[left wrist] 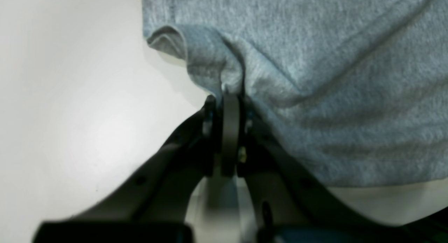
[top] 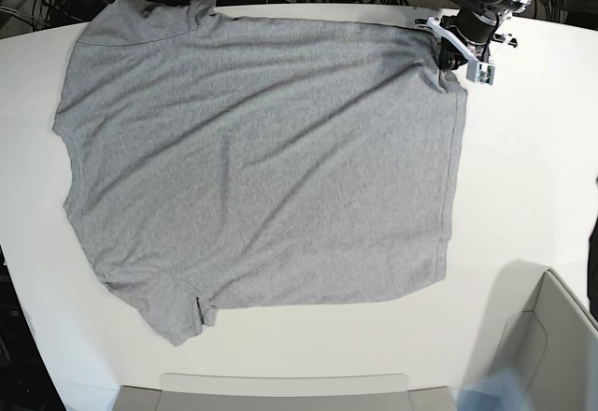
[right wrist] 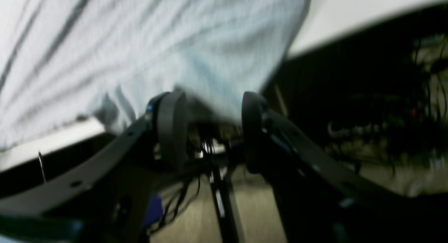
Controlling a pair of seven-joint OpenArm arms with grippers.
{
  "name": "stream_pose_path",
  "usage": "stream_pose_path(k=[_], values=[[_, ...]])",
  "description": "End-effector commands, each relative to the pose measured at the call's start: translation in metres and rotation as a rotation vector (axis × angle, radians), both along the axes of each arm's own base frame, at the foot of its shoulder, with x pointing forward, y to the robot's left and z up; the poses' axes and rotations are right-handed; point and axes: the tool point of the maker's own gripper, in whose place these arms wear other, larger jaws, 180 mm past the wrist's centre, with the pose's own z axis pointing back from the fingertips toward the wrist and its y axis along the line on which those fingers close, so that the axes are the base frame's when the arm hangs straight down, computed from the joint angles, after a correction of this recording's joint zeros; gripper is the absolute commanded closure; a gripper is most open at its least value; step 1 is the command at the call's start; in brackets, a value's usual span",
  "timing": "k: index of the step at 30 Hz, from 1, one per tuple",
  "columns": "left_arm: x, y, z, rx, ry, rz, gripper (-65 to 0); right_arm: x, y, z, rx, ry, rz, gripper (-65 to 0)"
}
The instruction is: Fold the T-shirt properly
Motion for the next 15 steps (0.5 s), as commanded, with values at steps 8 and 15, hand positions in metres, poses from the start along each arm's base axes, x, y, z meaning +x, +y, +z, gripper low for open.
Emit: stream_pose_path(k=[8, 15], values=[[-0.013, 0.006, -0.007, 0.031, 0.066, -0.002, 0.0, 0.016, 0.029, -0.017, 0.228, 0.0, -0.017, -25.4], [-0.014, 0.006, -0.007, 0.031, 0.069, -0.002, 0.0, 0.008, 0.031, -0.028, 0.258, 0.011, -0.039, -25.4]])
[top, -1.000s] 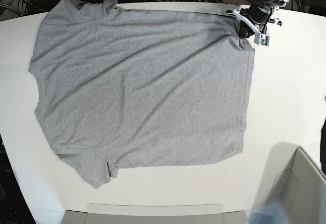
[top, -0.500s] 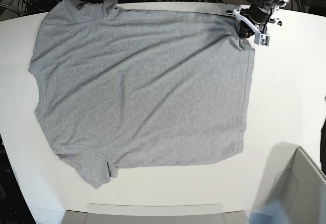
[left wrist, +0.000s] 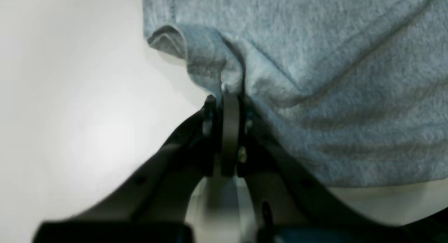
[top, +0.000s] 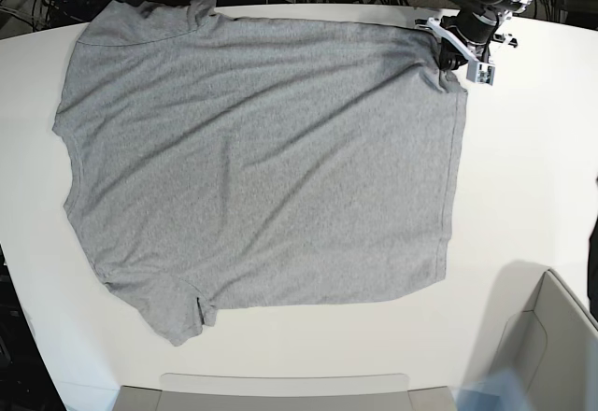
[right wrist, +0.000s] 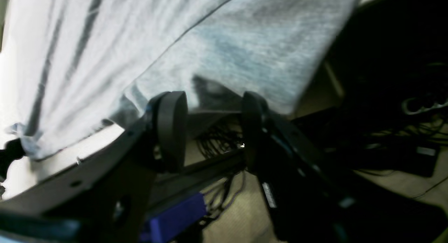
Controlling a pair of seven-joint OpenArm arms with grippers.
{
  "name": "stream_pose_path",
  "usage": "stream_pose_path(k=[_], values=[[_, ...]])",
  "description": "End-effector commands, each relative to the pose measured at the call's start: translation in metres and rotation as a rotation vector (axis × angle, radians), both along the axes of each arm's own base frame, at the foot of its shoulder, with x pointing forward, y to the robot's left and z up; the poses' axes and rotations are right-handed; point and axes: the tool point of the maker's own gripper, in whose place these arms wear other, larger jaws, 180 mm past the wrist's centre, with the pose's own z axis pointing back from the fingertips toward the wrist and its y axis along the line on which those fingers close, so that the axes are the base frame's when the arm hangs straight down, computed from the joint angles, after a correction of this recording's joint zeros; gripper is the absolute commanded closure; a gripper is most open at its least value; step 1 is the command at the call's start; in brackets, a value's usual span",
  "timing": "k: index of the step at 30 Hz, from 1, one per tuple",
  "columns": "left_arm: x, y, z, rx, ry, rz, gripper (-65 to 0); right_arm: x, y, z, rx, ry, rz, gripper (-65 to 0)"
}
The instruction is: Fold the T-shirt properly
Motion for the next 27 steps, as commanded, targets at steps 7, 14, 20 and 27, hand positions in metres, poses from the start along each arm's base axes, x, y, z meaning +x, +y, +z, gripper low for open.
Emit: stream_pose_path(k=[7, 14, 20, 27], values=[[-0.014, 0.006, -0.007, 0.031, 0.067, -0.002, 0.0, -0.003, -0.003, 0.0, -0.005, -0.014, -0.009, -25.4], [-0.014, 0.006, -0.007, 0.032, 0.067, -0.003, 0.0, -0.004, -0.02, -0.001, -0.065, -0.053, -0.039, -25.4], [-0.014, 0.006, -0.006, 0.033, 0.067, -0.001, 0.0, -0.008, -0.031, -0.006, -0.102, -0.047, -0.032, -25.4], [-0.014, 0.006, -0.006, 0.033, 0.067, -0.001, 0.0, -0.012, -0.035, -0.012, -0.12, -0.043, -0.041, -25.4]])
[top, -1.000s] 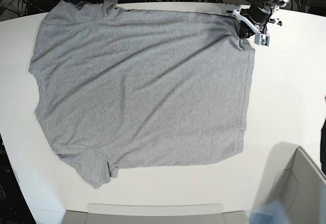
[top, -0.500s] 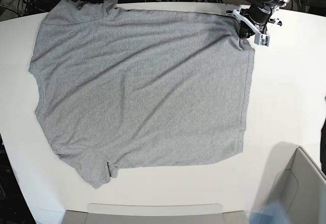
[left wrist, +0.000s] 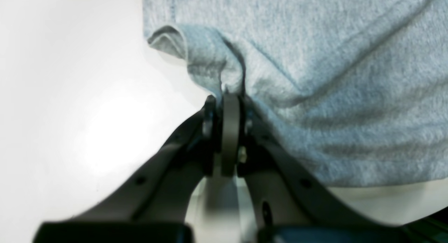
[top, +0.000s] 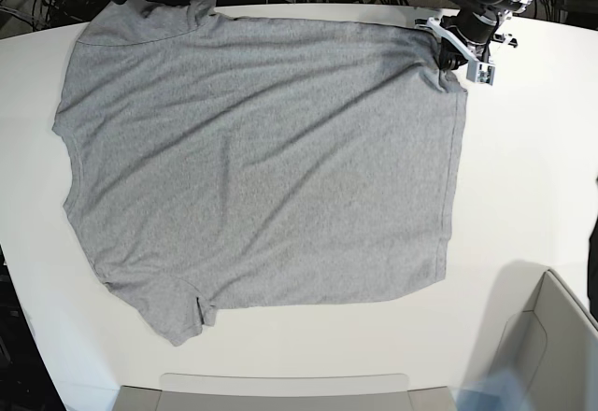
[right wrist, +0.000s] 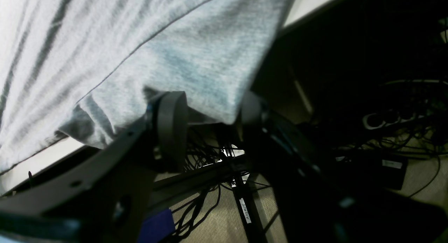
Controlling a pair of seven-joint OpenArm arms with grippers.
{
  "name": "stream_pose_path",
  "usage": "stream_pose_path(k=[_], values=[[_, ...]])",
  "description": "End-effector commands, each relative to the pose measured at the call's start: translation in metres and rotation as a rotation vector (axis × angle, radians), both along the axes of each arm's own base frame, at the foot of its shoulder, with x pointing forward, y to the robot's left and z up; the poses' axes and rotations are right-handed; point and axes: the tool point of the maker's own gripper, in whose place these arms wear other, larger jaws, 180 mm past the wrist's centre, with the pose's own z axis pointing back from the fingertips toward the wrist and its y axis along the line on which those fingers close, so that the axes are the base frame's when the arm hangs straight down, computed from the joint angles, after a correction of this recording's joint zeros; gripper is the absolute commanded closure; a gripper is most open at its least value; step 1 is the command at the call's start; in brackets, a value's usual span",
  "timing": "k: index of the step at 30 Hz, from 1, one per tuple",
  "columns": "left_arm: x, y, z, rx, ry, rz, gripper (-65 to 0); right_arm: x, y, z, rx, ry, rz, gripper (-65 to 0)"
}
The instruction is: Fold the T-shirt properly
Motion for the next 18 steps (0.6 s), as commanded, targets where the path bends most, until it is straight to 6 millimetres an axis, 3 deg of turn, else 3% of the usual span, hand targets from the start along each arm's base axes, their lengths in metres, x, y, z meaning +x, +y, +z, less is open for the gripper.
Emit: stream_pose_path(k=[1, 14, 18], values=[[-0.014, 0.006, -0.006, 0.033, 0.067, -0.001, 0.0, -0.001, -0.006, 0.003, -0.014, -0.011, 0.009, -25.4], [-0.005, 0.006, -0.004, 0.034, 0.048, 0.001, 0.0, -0.001, -0.014, -0.001, -0.043, -0.008, 0.014, -25.4], [-0.005, 0.006, -0.004, 0.033, 0.048, 0.002, 0.0, 0.007, -0.013, -0.001, -0.041, -0.027, 0.017, -25.4]])
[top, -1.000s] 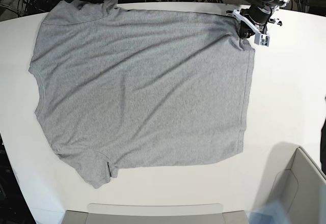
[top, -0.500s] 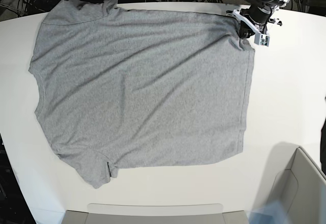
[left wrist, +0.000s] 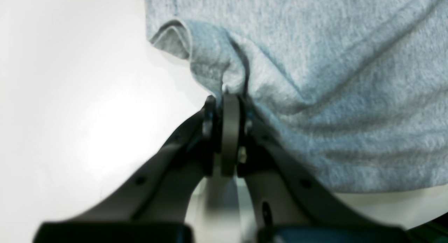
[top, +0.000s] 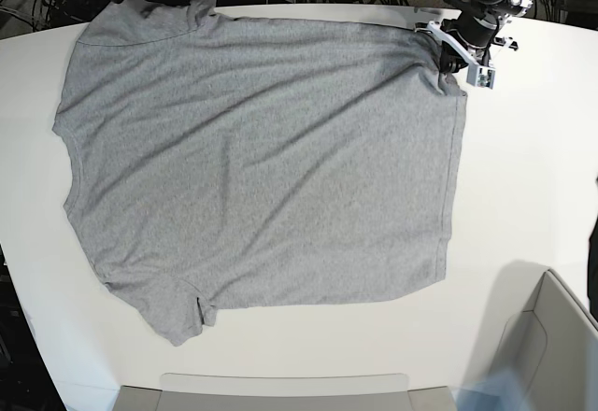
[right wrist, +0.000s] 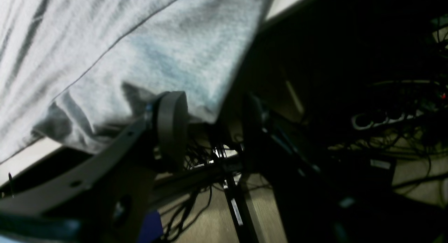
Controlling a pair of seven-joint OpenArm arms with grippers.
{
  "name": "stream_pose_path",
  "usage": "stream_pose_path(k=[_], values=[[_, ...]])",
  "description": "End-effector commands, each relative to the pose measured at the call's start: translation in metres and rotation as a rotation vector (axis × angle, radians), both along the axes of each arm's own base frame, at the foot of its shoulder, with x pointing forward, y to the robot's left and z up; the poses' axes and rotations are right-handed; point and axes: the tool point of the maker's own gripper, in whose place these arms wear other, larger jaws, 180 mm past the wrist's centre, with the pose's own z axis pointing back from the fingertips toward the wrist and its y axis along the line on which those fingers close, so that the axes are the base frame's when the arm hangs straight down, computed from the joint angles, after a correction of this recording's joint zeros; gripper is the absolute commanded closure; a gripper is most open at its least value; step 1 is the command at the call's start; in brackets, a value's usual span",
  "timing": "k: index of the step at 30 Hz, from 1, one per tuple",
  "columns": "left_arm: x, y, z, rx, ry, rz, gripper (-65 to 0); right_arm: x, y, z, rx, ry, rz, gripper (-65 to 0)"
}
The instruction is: Fold the T-shirt properly
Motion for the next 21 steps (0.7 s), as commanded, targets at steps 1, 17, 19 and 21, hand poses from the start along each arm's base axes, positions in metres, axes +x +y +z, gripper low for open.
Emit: stream_pose_path(k=[1, 17, 19, 21], values=[[-0.011, 0.005, -0.005, 0.029, 0.049, 0.0, 0.0, 0.005, -0.003, 0.007, -0.004, -0.028, 0.01, -25.4], [-0.011, 0.006, -0.005, 0.03, 0.048, 0.003, 0.0, 0.016, 0.004, -0.018, 0.032, 0.016, 0.032, -25.4], [-0.011, 0.006, -0.005, 0.03, 0.049, 0.002, 0.0, 0.017, 0.007, -0.017, 0.051, 0.01, 0.03, -25.4], [-0.011, 0.006, -0.005, 0.03, 0.049, 0.002, 0.0, 0.022, 0.011, -0.016, 0.066, -0.002, 0.031, -25.4]])
